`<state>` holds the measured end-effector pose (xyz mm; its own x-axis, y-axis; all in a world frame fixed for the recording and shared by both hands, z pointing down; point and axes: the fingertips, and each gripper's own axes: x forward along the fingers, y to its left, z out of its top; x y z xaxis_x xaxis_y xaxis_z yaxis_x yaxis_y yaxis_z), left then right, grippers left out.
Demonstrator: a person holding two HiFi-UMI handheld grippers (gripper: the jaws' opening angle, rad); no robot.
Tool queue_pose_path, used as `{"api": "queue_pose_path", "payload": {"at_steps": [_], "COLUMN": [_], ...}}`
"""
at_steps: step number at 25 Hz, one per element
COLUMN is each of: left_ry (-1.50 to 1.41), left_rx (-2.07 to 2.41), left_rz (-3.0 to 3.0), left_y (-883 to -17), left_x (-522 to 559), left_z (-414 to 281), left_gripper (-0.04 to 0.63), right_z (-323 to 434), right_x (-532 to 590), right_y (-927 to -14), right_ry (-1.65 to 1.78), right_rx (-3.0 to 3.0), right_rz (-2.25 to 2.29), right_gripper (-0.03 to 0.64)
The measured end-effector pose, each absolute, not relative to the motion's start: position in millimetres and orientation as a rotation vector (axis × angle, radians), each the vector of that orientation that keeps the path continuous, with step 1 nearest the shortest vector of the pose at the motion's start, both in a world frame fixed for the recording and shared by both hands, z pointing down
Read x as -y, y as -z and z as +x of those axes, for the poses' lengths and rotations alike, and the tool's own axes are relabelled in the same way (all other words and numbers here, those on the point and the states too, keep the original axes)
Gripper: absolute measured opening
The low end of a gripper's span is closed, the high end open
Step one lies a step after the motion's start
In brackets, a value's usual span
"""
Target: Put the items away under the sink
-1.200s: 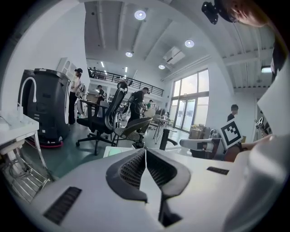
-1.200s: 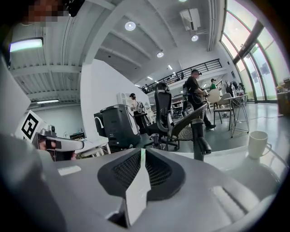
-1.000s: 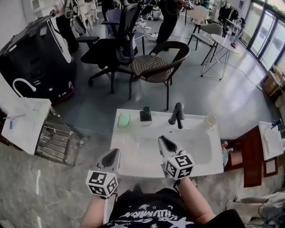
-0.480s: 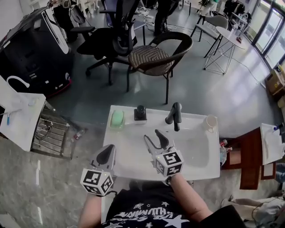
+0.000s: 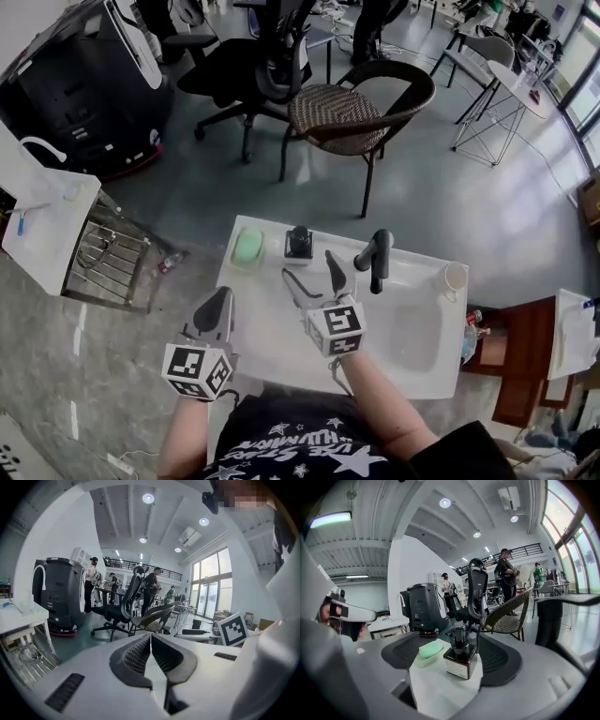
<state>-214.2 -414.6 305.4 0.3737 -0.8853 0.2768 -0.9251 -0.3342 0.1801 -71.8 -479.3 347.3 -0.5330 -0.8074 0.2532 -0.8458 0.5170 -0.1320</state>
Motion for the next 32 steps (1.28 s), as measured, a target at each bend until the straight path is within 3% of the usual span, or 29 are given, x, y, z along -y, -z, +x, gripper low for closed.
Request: {"api": "queue_pose_path", "payload": {"at_steps": [5, 9, 32], "left_ry": [-0.216, -0.231, -0.275], "left_rx": [1.607, 1.606, 1.569], "left_rz": [2.305, 2.296, 2.273], "left_y": [-316.1, -322.6, -338.8], "left_x": [421.4, 429.4, 436.0], "left_z": [-215.9, -215.2, -212.8], "left_gripper": [0.015, 0.016, 0.017], "right_z": [-80.7, -82.2, -98.1], "right_x": [498.0, 512.6, 543.4], "right_y": [-361.4, -365.0, -380.9], "right_ry": [-0.265, -0.203, -0.052], "right_rx": [2.594, 2.568, 2.568], "right_rz": [1.375, 1.394, 1.277], "right_gripper": [0.361, 0.26, 0.215]}}
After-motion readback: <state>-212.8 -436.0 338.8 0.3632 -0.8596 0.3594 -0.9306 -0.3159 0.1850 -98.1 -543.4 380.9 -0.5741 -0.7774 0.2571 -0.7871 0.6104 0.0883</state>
